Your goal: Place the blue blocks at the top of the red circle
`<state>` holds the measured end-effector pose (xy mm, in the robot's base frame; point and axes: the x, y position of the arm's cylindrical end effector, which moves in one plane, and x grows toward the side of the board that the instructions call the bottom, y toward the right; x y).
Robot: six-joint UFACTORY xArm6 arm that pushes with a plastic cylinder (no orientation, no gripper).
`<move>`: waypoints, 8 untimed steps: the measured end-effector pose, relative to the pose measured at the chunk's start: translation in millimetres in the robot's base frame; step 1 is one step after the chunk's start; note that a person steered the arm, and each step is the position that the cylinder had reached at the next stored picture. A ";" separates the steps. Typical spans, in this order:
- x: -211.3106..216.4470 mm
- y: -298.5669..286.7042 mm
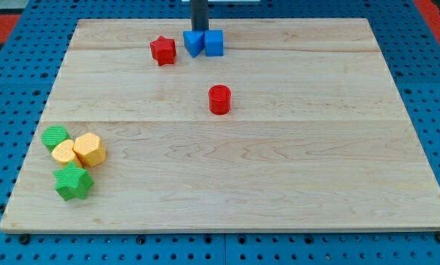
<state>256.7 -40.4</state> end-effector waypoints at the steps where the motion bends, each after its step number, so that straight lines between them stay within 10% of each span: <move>1: 30.3 38.3; 3: -5.3 35.5; 6: 69.5 35.7; 8: -19.9 -14.7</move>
<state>236.8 -55.1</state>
